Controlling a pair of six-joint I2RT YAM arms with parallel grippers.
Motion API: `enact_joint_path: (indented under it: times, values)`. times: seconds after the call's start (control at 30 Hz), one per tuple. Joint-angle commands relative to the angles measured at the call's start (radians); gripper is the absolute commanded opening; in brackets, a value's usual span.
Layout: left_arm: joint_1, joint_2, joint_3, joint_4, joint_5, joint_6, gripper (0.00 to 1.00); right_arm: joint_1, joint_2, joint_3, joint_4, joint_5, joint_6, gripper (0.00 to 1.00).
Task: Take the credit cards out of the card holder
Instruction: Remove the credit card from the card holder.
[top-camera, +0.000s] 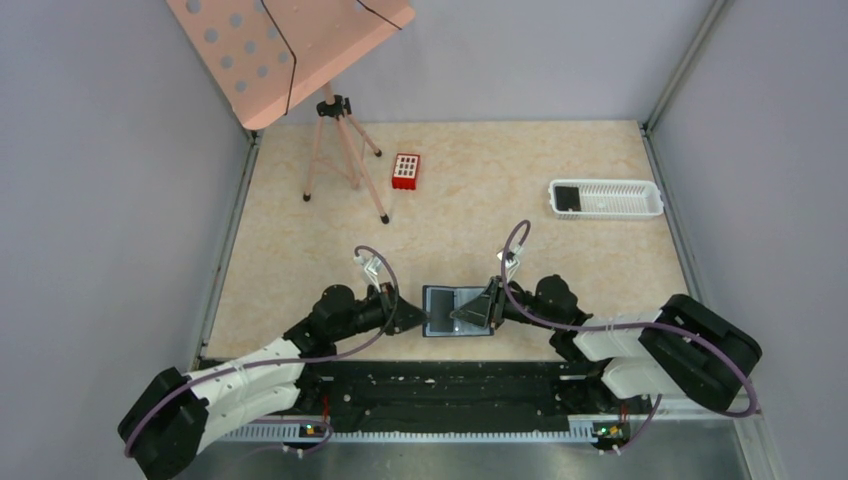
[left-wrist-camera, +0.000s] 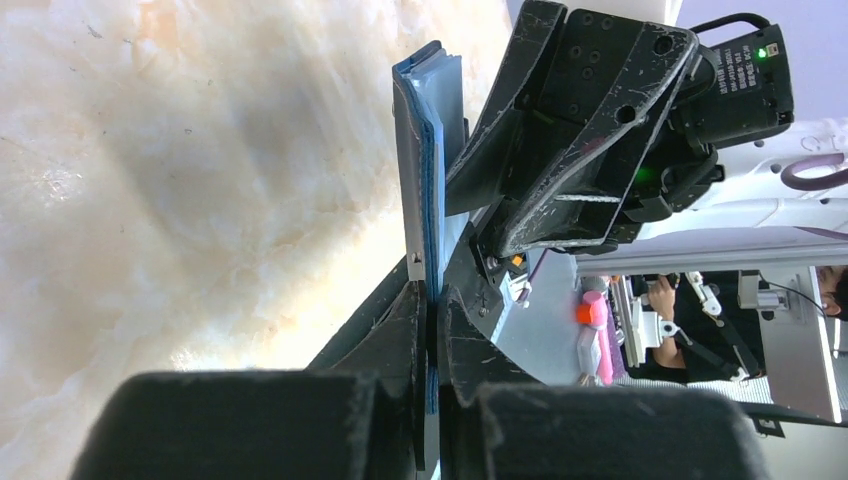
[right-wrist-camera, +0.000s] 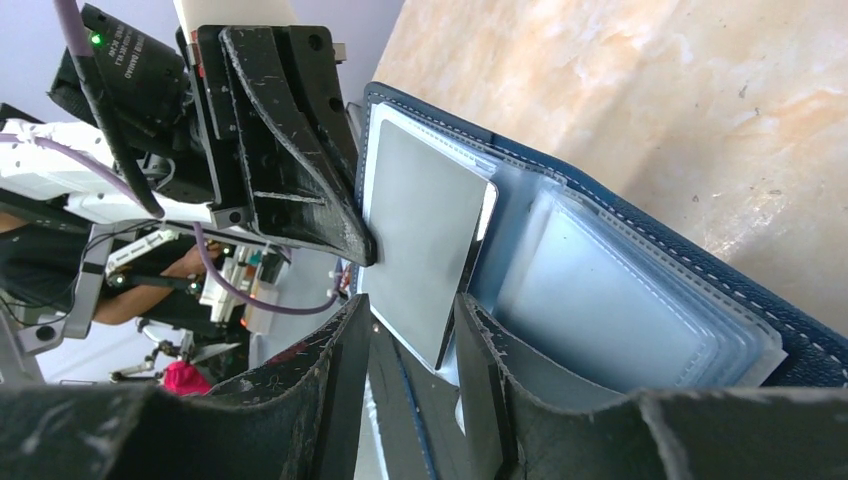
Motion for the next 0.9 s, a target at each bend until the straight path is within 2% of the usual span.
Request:
enact_joint_path:
  times: [0.0,0.33,0.63,0.87]
  values:
    - [0.001,-0.034,-0.015,0.102,0.015,-0.014,0.0,-0.013,0.017,-0.015,0.113,-0.03,0.016,0.37]
    - [0.001,-0.039,-0.031,0.139,0.023,-0.03,0.0,-0.014,0.017,-0.014,0.1,-0.028,0.014,0.37]
    - [0.001,-0.042,-0.033,0.144,0.024,-0.033,0.0,-0.014,-0.018,-0.005,0.02,-0.01,-0.008,0.37]
    - [0.001,-0.041,-0.032,0.154,0.024,-0.034,0.0,-0.014,-0.007,0.004,0.046,-0.04,-0.01,0.37]
